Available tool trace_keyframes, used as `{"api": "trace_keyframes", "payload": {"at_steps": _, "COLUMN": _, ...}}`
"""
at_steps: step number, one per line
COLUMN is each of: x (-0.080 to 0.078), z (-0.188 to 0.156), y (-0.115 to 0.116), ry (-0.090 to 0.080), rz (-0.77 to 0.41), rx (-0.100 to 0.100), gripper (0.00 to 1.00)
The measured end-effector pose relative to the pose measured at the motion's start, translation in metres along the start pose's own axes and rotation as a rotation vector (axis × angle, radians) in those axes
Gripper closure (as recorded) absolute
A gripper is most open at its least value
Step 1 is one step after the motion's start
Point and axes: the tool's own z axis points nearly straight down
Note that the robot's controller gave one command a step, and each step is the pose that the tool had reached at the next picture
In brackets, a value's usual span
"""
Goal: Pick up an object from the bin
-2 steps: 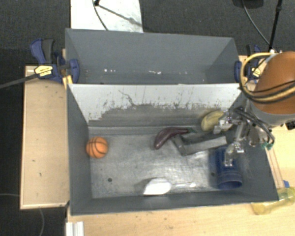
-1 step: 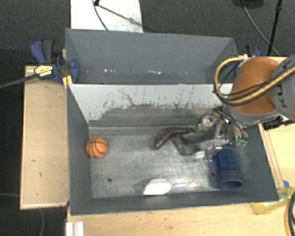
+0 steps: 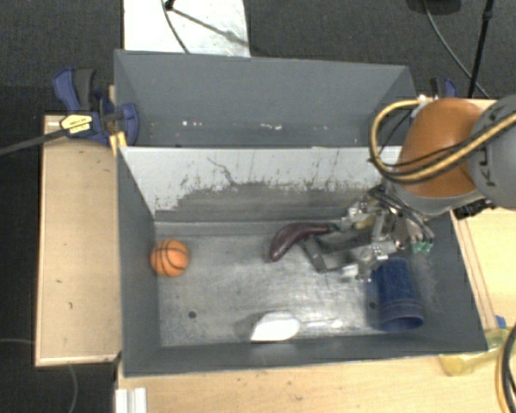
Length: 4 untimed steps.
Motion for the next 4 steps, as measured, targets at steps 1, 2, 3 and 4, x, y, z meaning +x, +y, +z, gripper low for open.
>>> {"api": "trace_keyframes", "payload": {"at_steps": 1, "x": 0.018, "z": -0.001, "y": -0.004, "ry": -0.001, "rz": 0.061, "rx": 0.0, "gripper": 0.0}}
{"api": "trace_keyframes", "payload": {"at_steps": 2, "x": 0.013, "z": 0.027, "y": -0.001, "ry": -0.011, "rz": 0.106, "rx": 0.0, "gripper": 0.0}}
{"api": "trace_keyframes", "payload": {"at_steps": 3, "x": 0.01, "z": 0.024, "y": 0.0, "ry": -0.021, "rz": 0.039, "rx": 0.005, "gripper": 1.0}}
{"api": "trace_keyframes", "payload": {"at_steps": 4, "x": 0.01, "z": 0.024, "y": 0.0, "ry": -0.021, "rz": 0.03, "rx": 0.006, "gripper": 1.0}}
